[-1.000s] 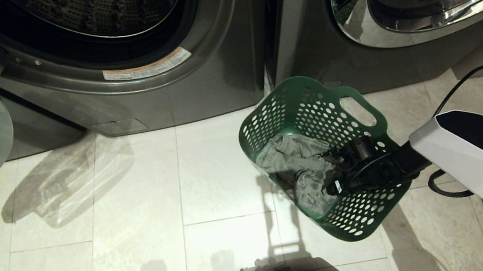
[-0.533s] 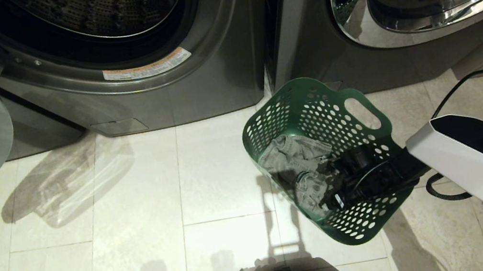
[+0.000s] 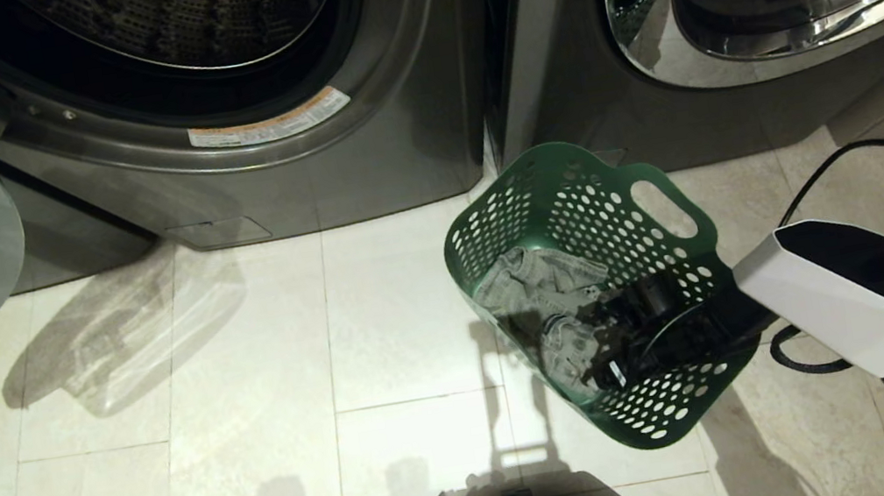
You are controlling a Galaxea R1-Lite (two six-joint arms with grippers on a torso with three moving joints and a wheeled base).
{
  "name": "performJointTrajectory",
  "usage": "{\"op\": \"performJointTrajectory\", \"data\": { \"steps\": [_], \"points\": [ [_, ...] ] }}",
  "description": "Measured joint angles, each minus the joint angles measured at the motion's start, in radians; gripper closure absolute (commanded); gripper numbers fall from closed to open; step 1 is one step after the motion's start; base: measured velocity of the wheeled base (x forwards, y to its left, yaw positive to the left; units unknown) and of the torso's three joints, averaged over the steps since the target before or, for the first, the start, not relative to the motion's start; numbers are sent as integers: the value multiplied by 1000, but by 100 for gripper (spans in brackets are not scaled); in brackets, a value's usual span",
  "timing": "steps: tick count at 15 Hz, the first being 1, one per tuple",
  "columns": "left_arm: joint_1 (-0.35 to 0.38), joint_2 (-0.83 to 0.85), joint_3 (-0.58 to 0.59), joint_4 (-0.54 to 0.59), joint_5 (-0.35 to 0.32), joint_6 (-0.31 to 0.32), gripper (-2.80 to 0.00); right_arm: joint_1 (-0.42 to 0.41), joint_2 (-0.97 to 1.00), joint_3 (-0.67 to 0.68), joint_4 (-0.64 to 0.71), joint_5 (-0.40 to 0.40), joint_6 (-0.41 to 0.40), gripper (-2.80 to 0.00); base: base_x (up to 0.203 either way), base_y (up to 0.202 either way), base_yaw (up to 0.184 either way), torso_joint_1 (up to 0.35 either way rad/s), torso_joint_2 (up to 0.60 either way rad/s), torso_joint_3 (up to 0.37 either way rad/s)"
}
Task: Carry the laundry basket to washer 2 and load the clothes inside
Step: Place the clothes into the washing machine
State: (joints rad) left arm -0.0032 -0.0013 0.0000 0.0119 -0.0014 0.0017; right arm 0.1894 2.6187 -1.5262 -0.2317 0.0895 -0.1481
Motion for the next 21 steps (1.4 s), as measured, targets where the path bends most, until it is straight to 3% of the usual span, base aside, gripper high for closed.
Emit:
{"op": "performJointTrajectory", "data": {
  "steps": [1, 2, 14, 21],
  "points": [
    [0, 0, 0, 0, 0, 0, 0, 3, 5, 3, -17, -17, 0, -280, 0, 0, 0, 0, 0, 0],
    [0, 0, 0, 0, 0, 0, 0, 8, 9, 6, -33, -30, 0, 0, 0, 0, 0, 0, 0, 0],
    [0, 0, 0, 0, 0, 0, 0, 13, -11, 17, 4, -51, 13, 0, 0, 0, 0, 0, 0, 0],
    [0, 0, 0, 0, 0, 0, 0, 14, -283, 85, 145, 16, 102, 0, 0, 0, 0, 0, 0, 0]
  ]
}}
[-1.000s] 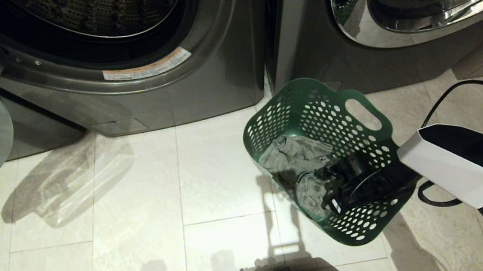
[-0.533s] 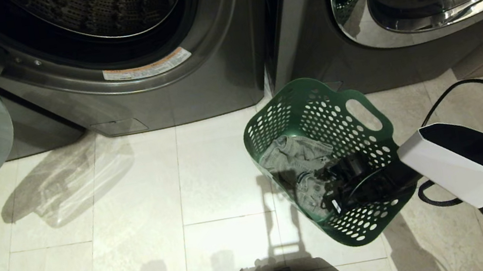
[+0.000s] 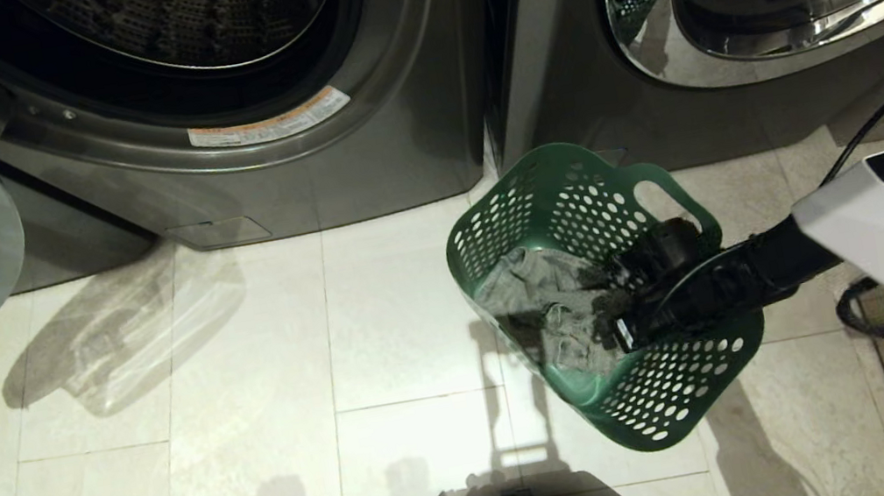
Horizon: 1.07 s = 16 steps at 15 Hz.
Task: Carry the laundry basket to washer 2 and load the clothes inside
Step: Place the clothes into the washing machine
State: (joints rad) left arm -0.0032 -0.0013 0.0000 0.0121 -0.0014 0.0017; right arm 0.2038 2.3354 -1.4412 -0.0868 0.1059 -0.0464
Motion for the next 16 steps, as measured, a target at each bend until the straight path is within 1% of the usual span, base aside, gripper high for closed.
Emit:
{"op": "performJointTrajectory", "data": {
  "steps": [4, 8, 10, 13, 14, 16],
  "points": [
    [0, 0, 0, 0, 0, 0, 0, 2, -198, 94, 18, 26, 47, 0, 0, 0, 0, 0, 0, 0],
    [0, 0, 0, 0, 0, 0, 0, 50, -365, 206, 19, 23, 79, 0, 0, 0, 0, 0, 0, 0],
    [0, 0, 0, 0, 0, 0, 0, 73, -407, 250, 17, 7, 81, 0, 0, 0, 0, 0, 0, 0],
    [0, 0, 0, 0, 0, 0, 0, 80, -390, 265, 13, -2, 92, 0, 0, 0, 0, 0, 0, 0],
    [0, 0, 0, 0, 0, 0, 0, 80, -365, 261, 13, -6, 96, -280, 0, 0, 0, 0, 0, 0],
    [0, 0, 0, 0, 0, 0, 0, 77, -301, 226, 7, -26, 100, -280, 0, 0, 0, 0, 0, 0]
  ]
}}
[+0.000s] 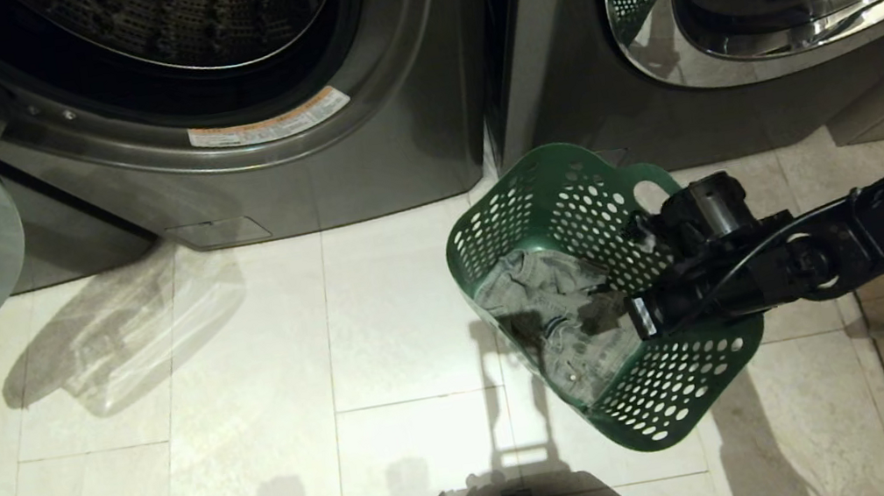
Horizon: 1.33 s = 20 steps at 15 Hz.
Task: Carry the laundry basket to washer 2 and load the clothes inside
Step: Place the clothes into the washing machine
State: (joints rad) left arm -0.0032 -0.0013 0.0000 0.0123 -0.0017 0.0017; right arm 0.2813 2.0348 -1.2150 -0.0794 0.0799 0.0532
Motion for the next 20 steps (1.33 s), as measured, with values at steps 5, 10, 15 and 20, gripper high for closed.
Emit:
{"op": "performJointTrajectory", "data": {
  "steps": [5, 10, 15, 20],
  "points": [
    [0, 0, 0, 0, 0, 0, 0, -5, 224, -229, -5, -21, -1, -280, 0, 0, 0, 0, 0, 0],
    [0, 0, 0, 0, 0, 0, 0, -55, 384, -224, -2, -21, -95, -280, 0, 0, 0, 0, 0, 0],
    [0, 0, 0, 0, 0, 0, 0, -95, 526, -234, -185, -58, -164, -280, 0, 0, 0, 0, 0, 0],
    [0, 0, 0, 0, 0, 0, 0, -89, 573, -238, -222, -38, -162, -280, 0, 0, 0, 0, 0, 0]
  ]
}}
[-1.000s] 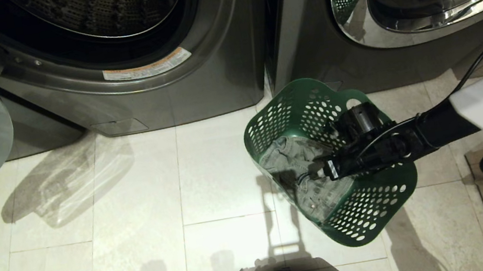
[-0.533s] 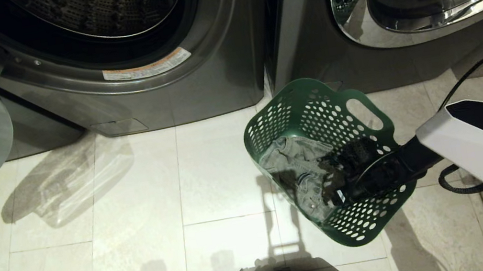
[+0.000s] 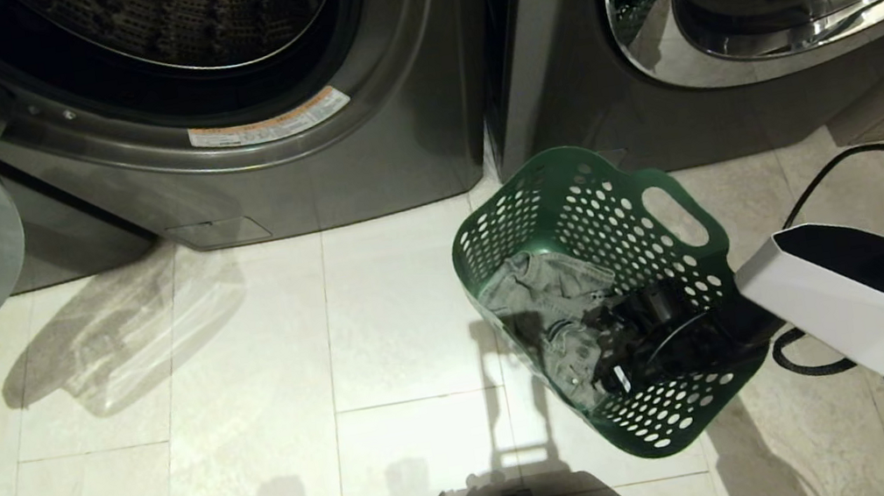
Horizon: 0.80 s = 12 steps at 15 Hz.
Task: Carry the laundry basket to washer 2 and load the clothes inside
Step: Place the clothes into the washing machine
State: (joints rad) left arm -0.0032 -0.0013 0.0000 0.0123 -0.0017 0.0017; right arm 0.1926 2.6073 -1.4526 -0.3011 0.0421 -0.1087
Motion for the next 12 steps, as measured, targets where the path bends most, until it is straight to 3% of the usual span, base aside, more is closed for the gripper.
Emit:
{"op": "performJointTrajectory", "data": {
  "steps": [2, 6, 12],
  "points": [
    [0, 0, 0, 0, 0, 0, 0, 18, 6, -9, -2, -4, 39, -280, 0, 0, 0, 0, 0, 0],
    [0, 0, 0, 0, 0, 0, 0, 65, 11, -73, -6, -23, 215, -280, 0, 0, 0, 0, 0, 0],
    [0, 0, 0, 0, 0, 0, 0, 87, 19, -89, -6, -91, 282, -280, 0, 0, 0, 0, 0, 0]
  ]
}}
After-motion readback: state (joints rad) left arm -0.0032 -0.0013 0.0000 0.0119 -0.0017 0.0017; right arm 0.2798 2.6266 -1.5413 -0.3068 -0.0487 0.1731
